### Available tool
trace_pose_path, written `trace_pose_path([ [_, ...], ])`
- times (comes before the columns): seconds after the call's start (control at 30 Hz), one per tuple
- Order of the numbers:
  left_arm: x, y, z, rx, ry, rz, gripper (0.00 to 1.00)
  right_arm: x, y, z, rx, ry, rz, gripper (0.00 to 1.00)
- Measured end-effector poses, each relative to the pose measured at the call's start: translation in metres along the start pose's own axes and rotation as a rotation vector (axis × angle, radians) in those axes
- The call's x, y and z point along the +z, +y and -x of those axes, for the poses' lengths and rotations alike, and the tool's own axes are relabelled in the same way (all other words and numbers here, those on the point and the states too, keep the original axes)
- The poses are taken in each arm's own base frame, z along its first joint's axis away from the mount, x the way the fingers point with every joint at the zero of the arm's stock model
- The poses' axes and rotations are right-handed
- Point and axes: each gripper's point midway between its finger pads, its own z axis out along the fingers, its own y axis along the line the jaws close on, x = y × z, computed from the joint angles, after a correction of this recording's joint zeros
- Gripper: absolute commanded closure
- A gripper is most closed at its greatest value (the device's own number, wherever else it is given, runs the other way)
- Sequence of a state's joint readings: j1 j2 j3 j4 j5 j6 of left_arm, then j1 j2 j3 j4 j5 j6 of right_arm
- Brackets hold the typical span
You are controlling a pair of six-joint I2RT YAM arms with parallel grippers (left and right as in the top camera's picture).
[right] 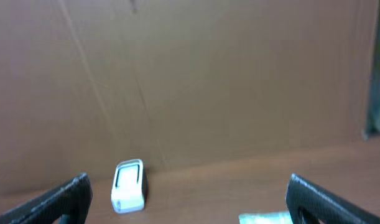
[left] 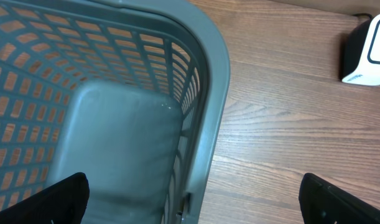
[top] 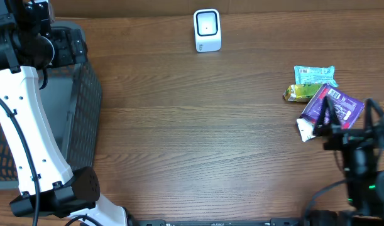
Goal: Scan the item barcode
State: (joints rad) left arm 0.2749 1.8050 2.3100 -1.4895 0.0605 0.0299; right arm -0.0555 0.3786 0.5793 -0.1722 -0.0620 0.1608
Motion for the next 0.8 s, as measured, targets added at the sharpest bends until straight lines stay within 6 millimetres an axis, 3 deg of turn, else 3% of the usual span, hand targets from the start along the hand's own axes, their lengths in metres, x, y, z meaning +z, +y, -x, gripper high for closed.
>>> trace_pose_path([
  [0.27, 0.000, 0.000, 0.000, 0.000, 0.000, 0.000, 0.01, -0.003, -0.011, -0.104, 0.006, -0.041, 0.037, 0.00],
  [0.53, 0.000, 0.000, 0.000, 0.000, 0.000, 0.000, 0.01, -0.011, -0.021, -0.130, 0.006, -0.017, 0.003, 0.00],
  [0.7, 0.000, 0.000, 0.000, 0.000, 0.000, 0.000, 0.00, -0.014, -0.030, -0.166, 0.002, 0.112, -0.031, 0.00],
  [0.8, 0.000, 0.000, 0.000, 0.000, 0.000, 0.000, 0.01, -0.015, -0.028, -0.164, 0.001, 0.107, -0.024, 0.00],
])
